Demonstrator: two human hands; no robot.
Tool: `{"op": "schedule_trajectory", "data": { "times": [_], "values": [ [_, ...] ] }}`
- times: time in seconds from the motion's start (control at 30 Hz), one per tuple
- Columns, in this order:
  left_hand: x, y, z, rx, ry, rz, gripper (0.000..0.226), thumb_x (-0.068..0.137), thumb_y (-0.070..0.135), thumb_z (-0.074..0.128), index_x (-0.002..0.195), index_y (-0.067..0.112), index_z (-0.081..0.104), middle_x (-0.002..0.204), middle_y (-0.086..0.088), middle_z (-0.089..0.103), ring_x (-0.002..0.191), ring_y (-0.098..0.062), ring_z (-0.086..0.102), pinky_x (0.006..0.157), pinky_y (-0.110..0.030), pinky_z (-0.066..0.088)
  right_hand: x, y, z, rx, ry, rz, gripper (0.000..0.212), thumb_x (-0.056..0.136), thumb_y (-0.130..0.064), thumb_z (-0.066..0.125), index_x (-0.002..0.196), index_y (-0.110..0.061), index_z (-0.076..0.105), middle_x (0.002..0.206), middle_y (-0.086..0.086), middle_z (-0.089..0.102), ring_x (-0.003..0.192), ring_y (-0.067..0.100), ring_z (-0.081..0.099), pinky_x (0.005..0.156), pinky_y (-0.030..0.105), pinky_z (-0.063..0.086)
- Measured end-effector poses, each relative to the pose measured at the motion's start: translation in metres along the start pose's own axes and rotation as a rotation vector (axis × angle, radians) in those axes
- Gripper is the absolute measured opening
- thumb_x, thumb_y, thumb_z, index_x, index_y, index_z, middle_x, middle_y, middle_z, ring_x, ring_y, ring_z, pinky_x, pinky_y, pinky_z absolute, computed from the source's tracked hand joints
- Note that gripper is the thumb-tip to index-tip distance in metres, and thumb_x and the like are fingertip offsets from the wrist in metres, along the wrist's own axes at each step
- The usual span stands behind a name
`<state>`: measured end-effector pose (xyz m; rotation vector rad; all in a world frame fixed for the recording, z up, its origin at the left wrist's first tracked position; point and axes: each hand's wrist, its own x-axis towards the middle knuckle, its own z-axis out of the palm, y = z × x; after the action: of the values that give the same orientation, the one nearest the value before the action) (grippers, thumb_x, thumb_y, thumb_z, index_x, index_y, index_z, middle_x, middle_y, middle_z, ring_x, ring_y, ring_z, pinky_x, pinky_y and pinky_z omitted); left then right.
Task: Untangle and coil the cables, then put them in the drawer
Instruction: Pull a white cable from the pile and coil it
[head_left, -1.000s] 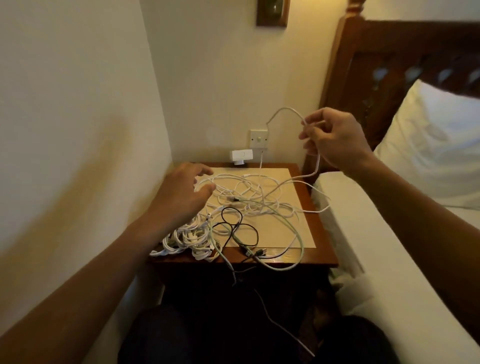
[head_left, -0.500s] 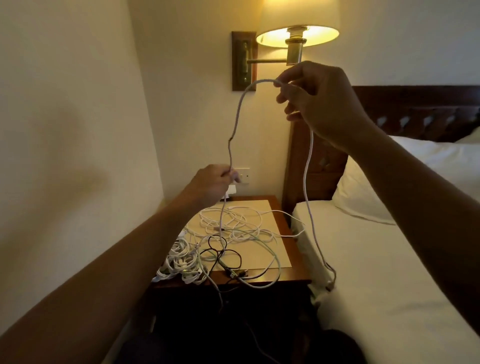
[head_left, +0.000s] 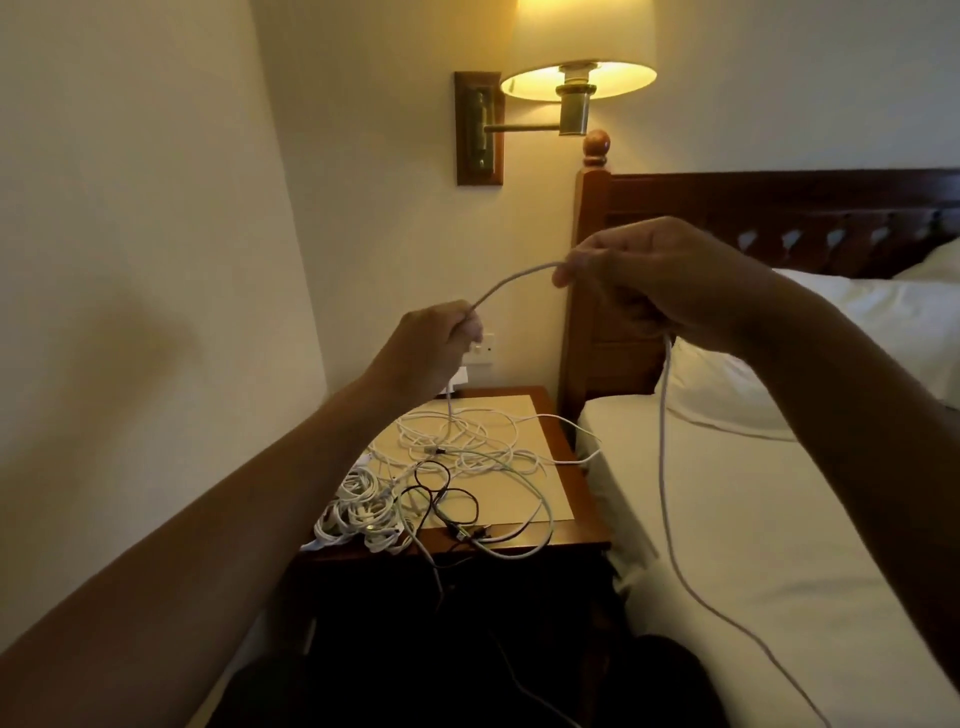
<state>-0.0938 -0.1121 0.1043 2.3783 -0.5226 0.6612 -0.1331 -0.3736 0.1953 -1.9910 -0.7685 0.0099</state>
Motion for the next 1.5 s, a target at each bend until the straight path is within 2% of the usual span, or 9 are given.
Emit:
{"op": "schedule_trajectory", "data": {
  "times": [0.23,0.37,0.5,0.57,0.67,0.9,1.03,1.23,1.5],
  "values": [
    [-0.021,-0.027,0.004,-0.167,0.033,-0.222,0.030,0.109,0.020,0.043,0.090,0.021,0.065,0.071,-0.003,0.065,0.063,-0.019,0.062,0.065,-0.036,0.051,-0.007,0.033,-0.020,-0.297,0.008,0.229,0.015,0.100,-0.012,0.062,0.115,-0.013,0.066,0.090,0.008,0.070,0.082,0.025,0.068,0.071,0.032,0.057],
    [-0.007,0.027,-0.004,-0.089,0.021,-0.009,0.025,0.109,0.031,0.045,0.101,0.031,0.069,0.081,0.002,0.066,0.066,-0.011,0.057,0.059,-0.028,0.040,0.005,0.048,0.015,-0.378,0.009,0.259,0.067,0.085,-0.024,0.083,0.143,-0.014,0.050,0.123,-0.002,0.066,0.114,0.018,0.064,0.098,0.037,0.054],
    [-0.005,0.051,-0.003,-0.083,-0.042,0.051,0.011,0.108,0.024,0.050,0.115,0.016,0.053,0.073,0.005,0.057,0.053,0.002,0.051,0.049,-0.012,0.035,0.015,0.032,0.029,-0.530,0.029,0.172,0.067,0.088,-0.034,0.080,0.145,-0.015,0.050,0.120,-0.012,0.061,0.113,0.011,0.061,0.093,0.031,0.051],
    [-0.010,0.046,-0.004,-0.126,-0.040,0.040,0.012,0.106,0.019,0.051,0.115,0.014,0.045,0.071,0.000,0.054,0.052,-0.001,0.047,0.049,-0.014,0.037,0.014,0.033,0.038,-0.385,-0.145,0.174,0.029,0.101,-0.028,0.063,0.125,-0.013,0.067,0.094,-0.007,0.073,0.085,0.009,0.071,0.078,0.026,0.055],
    [-0.021,0.023,-0.007,-0.141,-0.008,-0.038,0.008,0.104,0.017,0.052,0.111,0.017,0.047,0.078,-0.003,0.060,0.060,-0.007,0.052,0.057,-0.026,0.046,0.008,0.040,0.041,-0.041,-0.068,0.137,0.031,0.110,-0.023,0.043,0.101,-0.010,0.071,0.059,-0.007,0.056,0.054,0.011,0.053,0.055,0.023,0.048],
    [-0.054,-0.026,-0.019,-0.258,-0.017,-0.274,0.017,0.104,0.027,0.058,0.095,0.015,0.067,0.057,0.007,0.057,0.045,-0.007,0.047,0.048,-0.022,0.040,-0.017,0.074,0.001,-0.192,-0.168,0.277,0.018,0.105,-0.018,0.053,0.113,-0.013,0.068,0.094,0.003,0.074,0.092,0.023,0.071,0.085,0.036,0.058],
    [-0.051,0.010,-0.013,-0.057,-0.042,-0.088,0.021,0.098,0.044,0.063,0.099,0.026,0.074,0.073,0.011,0.065,0.063,-0.001,0.055,0.057,-0.019,0.037,-0.011,0.069,0.049,-0.352,-0.215,0.213,0.056,0.094,-0.034,0.072,0.145,-0.022,0.051,0.135,-0.005,0.062,0.122,0.013,0.060,0.105,0.036,0.050],
    [-0.060,0.014,-0.025,-0.058,-0.144,-0.235,0.024,0.103,0.039,0.056,0.096,0.018,0.067,0.066,0.009,0.058,0.048,0.004,0.048,0.054,-0.024,0.033,0.006,0.069,0.090,0.006,-0.047,0.140,0.033,0.110,-0.028,0.044,0.096,-0.015,0.071,0.065,-0.003,0.050,0.054,0.011,0.045,0.050,0.028,0.040],
    [-0.098,0.010,-0.043,-0.549,-0.566,-0.549,0.032,0.110,0.022,0.044,0.110,-0.001,0.067,0.062,-0.003,0.049,0.047,-0.011,0.031,0.042,-0.021,0.028,0.013,0.100,0.092,-0.362,0.202,0.008,0.029,0.107,-0.024,0.051,0.087,-0.030,0.071,0.076,-0.013,0.065,0.074,0.017,0.063,0.072,0.040,0.054]
  ]
}}
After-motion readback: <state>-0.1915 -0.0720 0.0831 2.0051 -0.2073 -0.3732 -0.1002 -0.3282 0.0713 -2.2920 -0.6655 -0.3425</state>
